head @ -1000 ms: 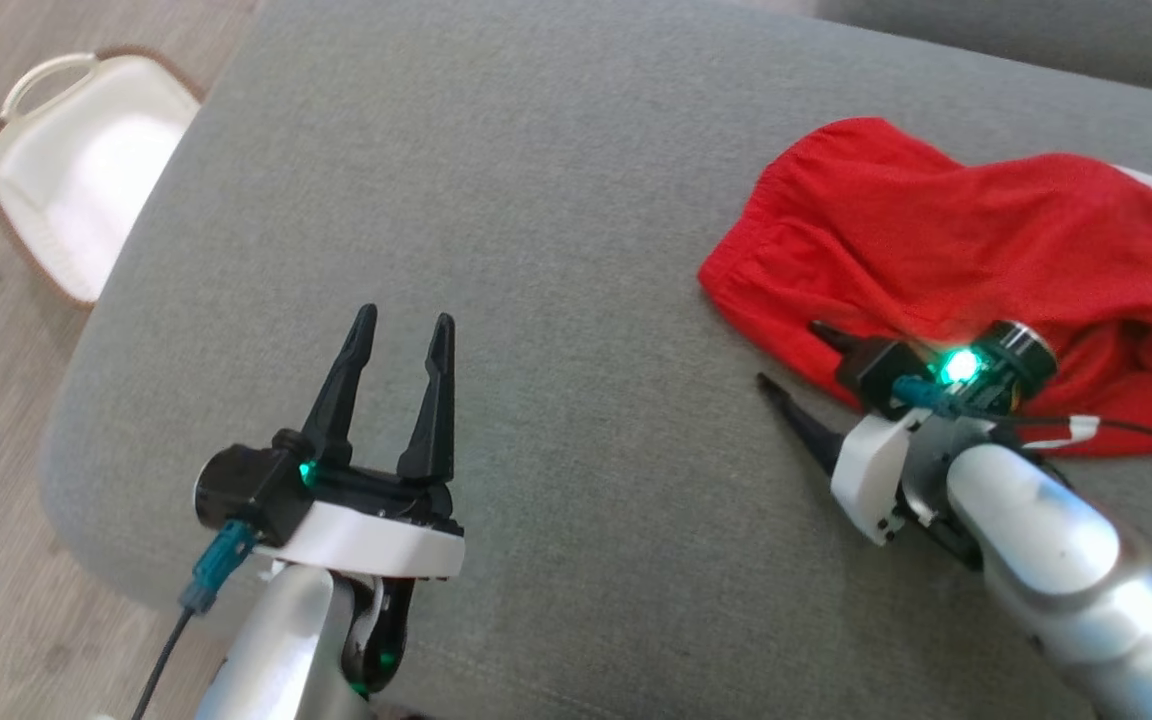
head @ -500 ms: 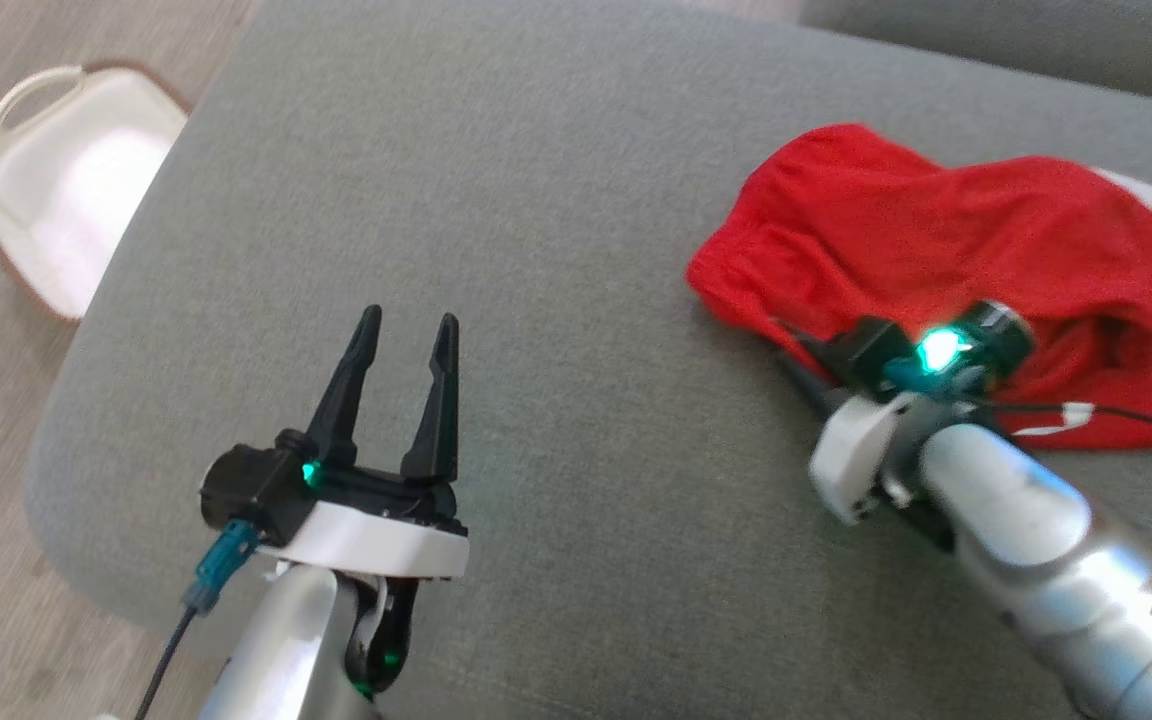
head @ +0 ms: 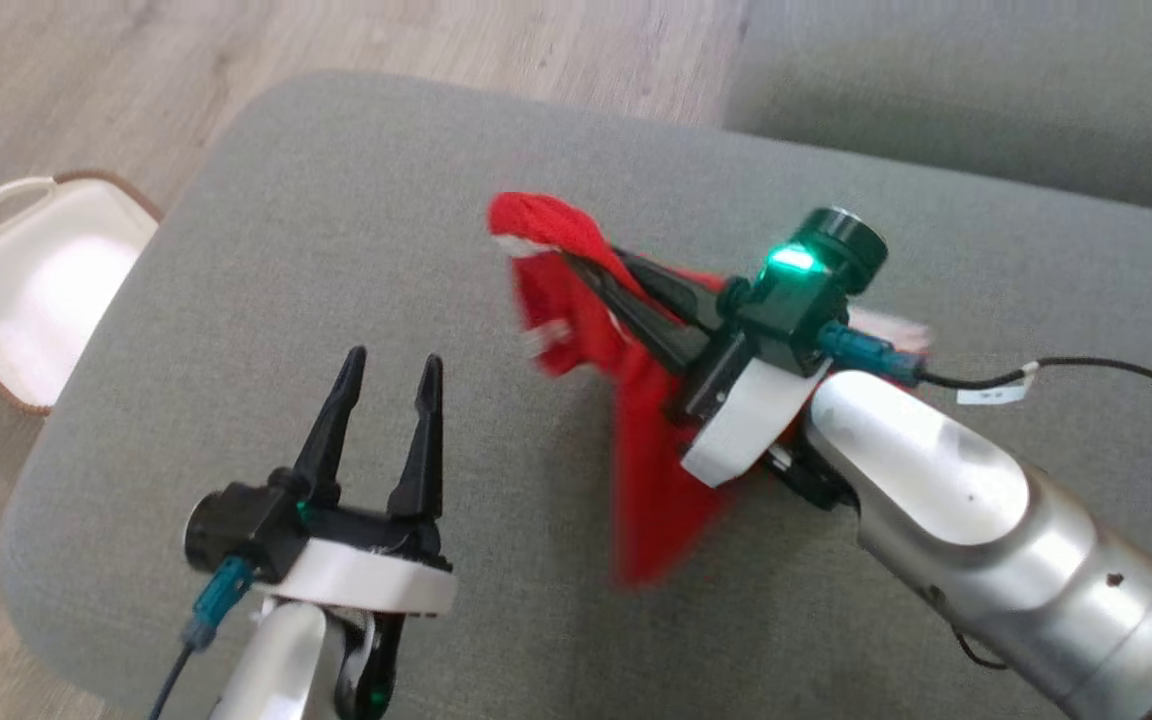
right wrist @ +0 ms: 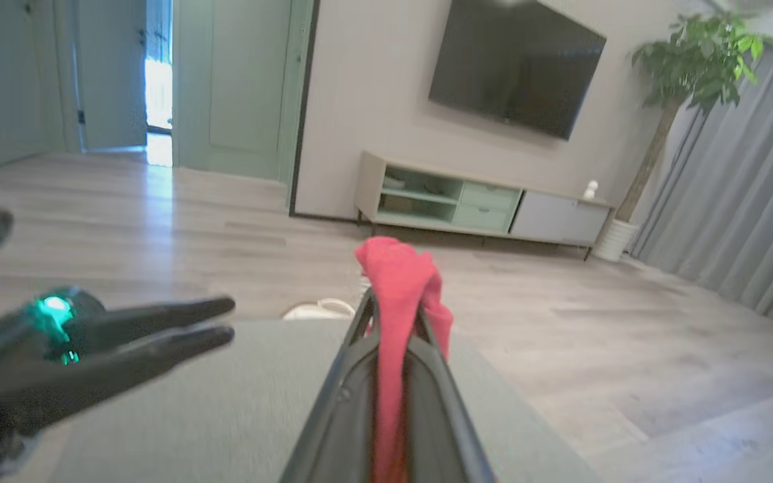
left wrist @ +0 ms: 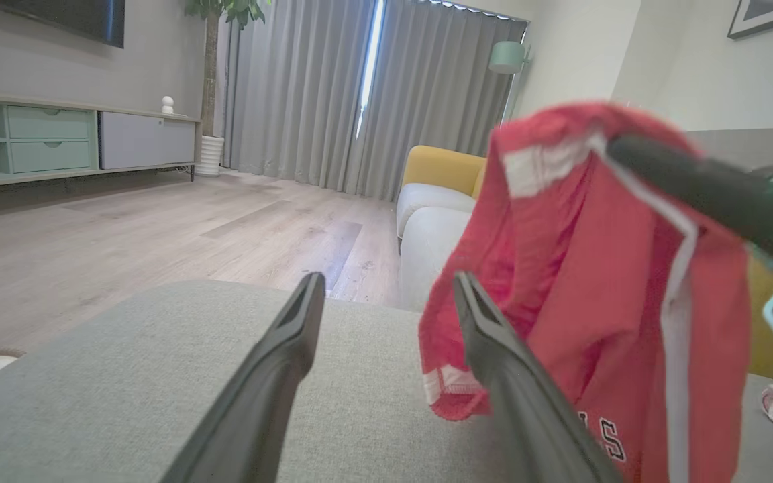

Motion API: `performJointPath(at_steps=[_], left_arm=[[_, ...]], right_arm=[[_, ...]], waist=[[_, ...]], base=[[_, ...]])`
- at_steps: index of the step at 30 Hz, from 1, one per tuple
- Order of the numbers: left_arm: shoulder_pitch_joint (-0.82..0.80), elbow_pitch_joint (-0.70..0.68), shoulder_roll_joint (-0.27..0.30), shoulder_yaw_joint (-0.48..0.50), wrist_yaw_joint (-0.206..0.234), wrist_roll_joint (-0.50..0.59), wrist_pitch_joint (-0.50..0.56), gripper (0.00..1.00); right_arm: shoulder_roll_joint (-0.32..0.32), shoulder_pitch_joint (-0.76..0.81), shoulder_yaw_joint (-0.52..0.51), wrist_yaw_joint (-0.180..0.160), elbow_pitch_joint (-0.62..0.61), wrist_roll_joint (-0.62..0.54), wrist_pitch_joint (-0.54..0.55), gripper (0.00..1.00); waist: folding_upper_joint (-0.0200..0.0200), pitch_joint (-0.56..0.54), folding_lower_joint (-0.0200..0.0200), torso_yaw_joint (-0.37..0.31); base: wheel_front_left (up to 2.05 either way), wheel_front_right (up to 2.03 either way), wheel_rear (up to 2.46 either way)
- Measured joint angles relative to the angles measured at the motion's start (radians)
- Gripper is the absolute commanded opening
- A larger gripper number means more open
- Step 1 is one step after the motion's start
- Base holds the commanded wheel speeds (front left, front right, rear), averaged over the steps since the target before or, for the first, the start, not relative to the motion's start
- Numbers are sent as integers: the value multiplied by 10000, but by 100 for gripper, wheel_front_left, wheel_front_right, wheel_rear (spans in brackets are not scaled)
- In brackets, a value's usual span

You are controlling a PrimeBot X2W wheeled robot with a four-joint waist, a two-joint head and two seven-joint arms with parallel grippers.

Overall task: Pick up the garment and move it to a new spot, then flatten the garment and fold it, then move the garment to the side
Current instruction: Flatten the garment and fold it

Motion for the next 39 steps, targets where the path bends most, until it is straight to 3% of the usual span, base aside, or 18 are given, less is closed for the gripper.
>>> performJointPath(at_steps=[8, 14, 21, 27, 28, 29, 33, 39], left_arm=[[364, -21, 6, 224, -6, 180, 0, 100], [370, -130, 6, 211, -13, 198, 0, 100], [-18, -159, 6, -188, -17, 40, 0, 100], [-738, -274, -12, -888, -88, -483, 0, 100], [-796, -278, -12, -959, -88, -571, 0, 100], [-847, -280, -12, -1057, -82, -669, 0, 100], [-897, -313, -25, -1287, 13, -901, 0, 100], [-898, -297, -29, -1308, 180, -920, 0, 100]], right_arm=[[-566, -790, -842, 0, -2245, 679, 291, 0], [-2000, -1090, -1317, 0, -2422, 1494, 1068, 0], [-3730, -2416, 535, 0, -786, 2428, 1559, 0], [-4061, -4343, 1534, 0, 1570, 2481, 1532, 0], [-4052, -4652, 1676, 0, 1996, 2401, 1536, 45], [-4046, -4929, 1793, 0, 2439, 2314, 1542, 100], [-3841, -5461, 2082, 0, 4165, 2132, 1618, 100], [-2790, -5447, 1879, 0, 5919, 2102, 1003, 100]], waist=[[0, -536, -1, 94], [0, -252, 1, 250], [0, 581, 3, 475], [0, 1383, 4, 1034], [0, 1504, 4, 1151], [0, 1621, 4, 1274], [0, 2001, 4, 1724], [-1, 2158, 2, 1866]], base=[[0, 0, 0], [0, 0, 0], [0, 0, 0], [0, 0, 0], [0, 0, 0], [0, 0, 0], [0, 0, 0], [0, 0, 0]])
